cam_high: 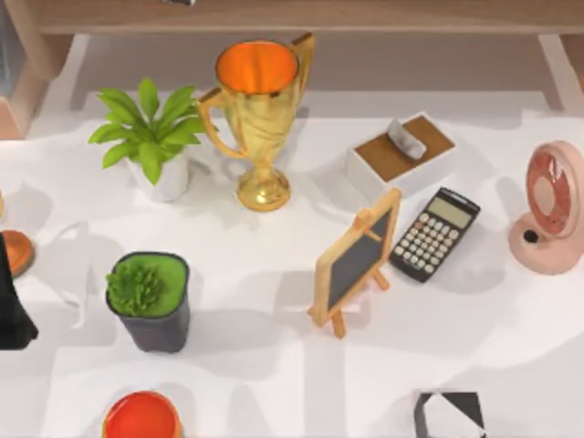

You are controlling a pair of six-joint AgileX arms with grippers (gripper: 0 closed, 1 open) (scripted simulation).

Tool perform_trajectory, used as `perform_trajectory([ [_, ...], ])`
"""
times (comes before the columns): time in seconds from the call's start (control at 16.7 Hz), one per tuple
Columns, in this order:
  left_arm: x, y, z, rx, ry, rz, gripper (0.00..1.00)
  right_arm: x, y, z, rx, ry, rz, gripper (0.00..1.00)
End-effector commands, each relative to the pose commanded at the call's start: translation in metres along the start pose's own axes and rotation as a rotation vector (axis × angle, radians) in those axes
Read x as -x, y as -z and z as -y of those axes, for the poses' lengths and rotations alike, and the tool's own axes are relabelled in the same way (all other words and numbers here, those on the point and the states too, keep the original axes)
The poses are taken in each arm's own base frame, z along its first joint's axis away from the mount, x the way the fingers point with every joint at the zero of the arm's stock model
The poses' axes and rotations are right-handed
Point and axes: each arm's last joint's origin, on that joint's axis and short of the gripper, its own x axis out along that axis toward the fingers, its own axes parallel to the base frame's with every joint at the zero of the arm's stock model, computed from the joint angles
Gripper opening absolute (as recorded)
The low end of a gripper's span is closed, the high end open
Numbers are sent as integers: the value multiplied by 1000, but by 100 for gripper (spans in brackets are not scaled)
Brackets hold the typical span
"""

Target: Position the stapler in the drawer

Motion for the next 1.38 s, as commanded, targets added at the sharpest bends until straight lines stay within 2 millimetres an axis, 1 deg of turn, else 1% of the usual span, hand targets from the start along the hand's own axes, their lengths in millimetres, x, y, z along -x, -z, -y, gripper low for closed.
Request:
perform_trajectory([
  [0.3,0,0,0,0,0,0,100,-20,1,0,1,1,-1,100],
  [0.54,0,0,0,0,0,0,100,-22,1,0,1,1,-1,100],
  [1.32,0,0,0,0,0,0,100,-22,1,0,1,1,-1,2],
  [1.38,0,0,0,0,0,0,100,-22,1,0,1,1,-1,0],
])
